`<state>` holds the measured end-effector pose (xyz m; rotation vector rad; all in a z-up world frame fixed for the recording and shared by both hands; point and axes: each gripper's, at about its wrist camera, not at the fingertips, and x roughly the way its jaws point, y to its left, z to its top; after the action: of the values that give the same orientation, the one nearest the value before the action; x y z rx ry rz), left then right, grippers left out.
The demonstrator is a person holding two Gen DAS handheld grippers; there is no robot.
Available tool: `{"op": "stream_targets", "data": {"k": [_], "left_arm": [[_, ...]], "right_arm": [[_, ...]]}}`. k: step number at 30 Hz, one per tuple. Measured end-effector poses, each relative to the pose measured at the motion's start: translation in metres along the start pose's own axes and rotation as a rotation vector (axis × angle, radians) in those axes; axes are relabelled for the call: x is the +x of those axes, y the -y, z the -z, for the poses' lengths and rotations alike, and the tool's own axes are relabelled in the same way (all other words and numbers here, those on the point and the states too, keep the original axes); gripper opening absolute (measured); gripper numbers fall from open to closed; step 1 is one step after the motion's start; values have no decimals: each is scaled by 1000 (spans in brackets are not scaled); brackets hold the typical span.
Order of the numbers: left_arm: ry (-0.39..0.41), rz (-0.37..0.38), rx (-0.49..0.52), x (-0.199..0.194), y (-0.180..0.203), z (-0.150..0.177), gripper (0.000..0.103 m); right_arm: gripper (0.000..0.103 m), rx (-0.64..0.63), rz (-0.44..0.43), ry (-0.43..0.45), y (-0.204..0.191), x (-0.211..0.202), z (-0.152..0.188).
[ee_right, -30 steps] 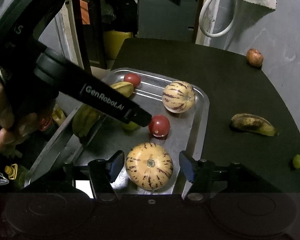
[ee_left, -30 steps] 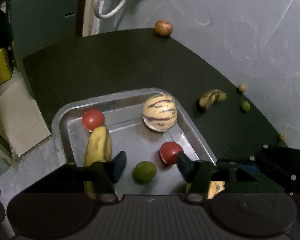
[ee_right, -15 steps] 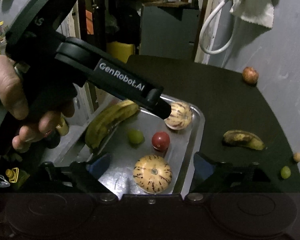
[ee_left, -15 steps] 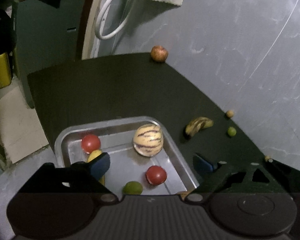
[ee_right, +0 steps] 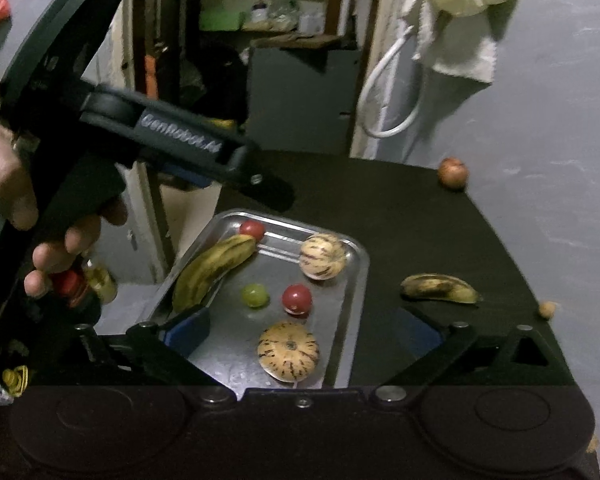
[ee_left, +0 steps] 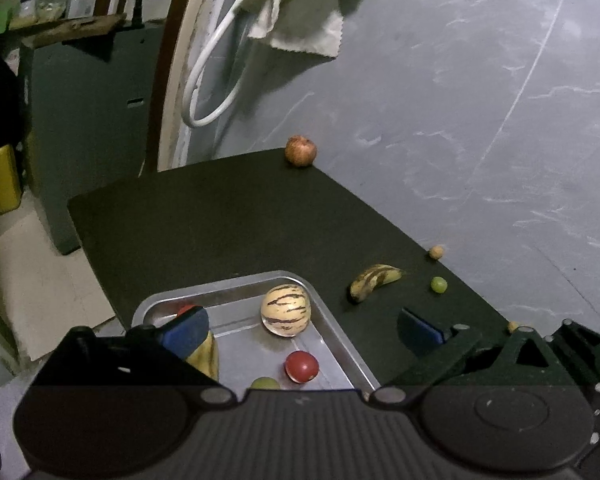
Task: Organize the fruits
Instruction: 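Lift both open tools away from the tray toward the loose fruits, then grasp the dark-spotted banana with the left tool while the right tool grasps another green grape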
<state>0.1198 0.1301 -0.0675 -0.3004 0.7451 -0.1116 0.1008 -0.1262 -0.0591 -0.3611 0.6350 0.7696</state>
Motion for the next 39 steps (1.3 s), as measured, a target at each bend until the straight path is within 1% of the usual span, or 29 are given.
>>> {"op": "stream_targets", "data": {"k": [7,10,15,23,31,39], "left_arm": [[7,47,50,-10,6,1,102],[-1,75,81,-10,10,5,102],[-29,130,115,-6,17,15,102],[-71,184,138,4,31,22,102],[-95,191,162,26,50,20,102],[-115,158,200,59,78,5,102]], "right_arm": [[101,64,93,45,1,-31,5],[101,99,135,51,0,-43,12],[101,158,192,30,-5,-55,26],[101,210,251,-11,-2,-69,42],[101,250,274,-34,21,-71,54],[101,326,292,-42,74,-60,70]]}}
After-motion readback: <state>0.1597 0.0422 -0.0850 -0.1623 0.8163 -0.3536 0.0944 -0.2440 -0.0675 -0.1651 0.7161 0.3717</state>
